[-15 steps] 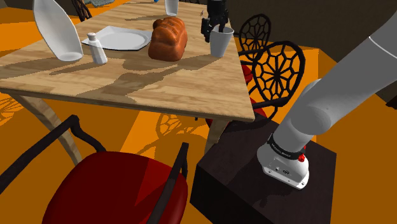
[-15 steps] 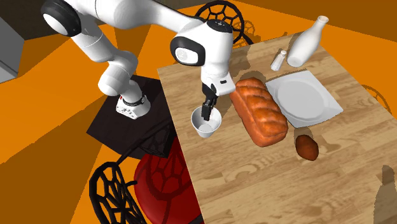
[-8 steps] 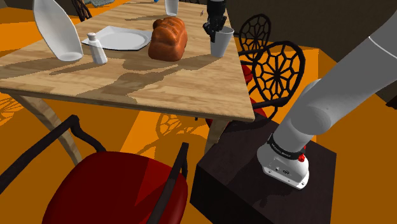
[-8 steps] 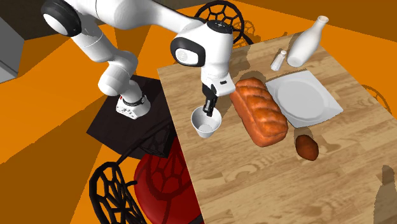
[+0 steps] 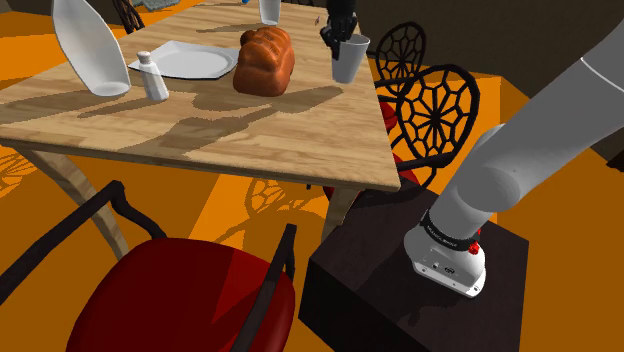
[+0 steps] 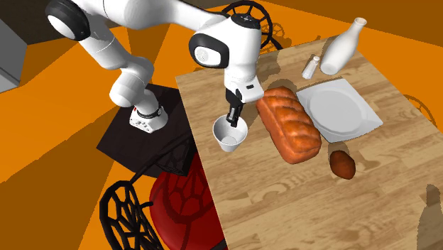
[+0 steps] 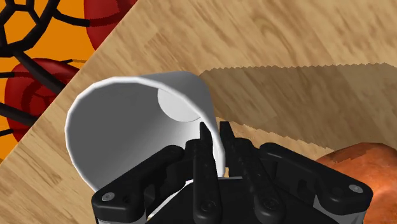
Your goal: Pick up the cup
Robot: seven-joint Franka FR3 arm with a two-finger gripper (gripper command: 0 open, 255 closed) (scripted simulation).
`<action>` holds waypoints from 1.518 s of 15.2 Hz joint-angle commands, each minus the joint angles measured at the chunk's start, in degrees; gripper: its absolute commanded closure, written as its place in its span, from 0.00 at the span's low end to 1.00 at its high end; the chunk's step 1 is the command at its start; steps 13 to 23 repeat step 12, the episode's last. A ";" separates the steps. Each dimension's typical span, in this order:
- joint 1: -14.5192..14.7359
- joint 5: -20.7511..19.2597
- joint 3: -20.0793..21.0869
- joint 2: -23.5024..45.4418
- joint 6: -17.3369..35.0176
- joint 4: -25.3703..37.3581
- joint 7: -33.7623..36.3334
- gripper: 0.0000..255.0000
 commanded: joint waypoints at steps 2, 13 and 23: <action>0.05 0.19 0.08 0.01 -2.27 2.33 -0.49 1.00; 0.15 0.59 0.30 0.38 -8.39 8.93 -1.72 1.00; 0.15 0.59 0.30 0.38 -8.39 8.93 -1.72 1.00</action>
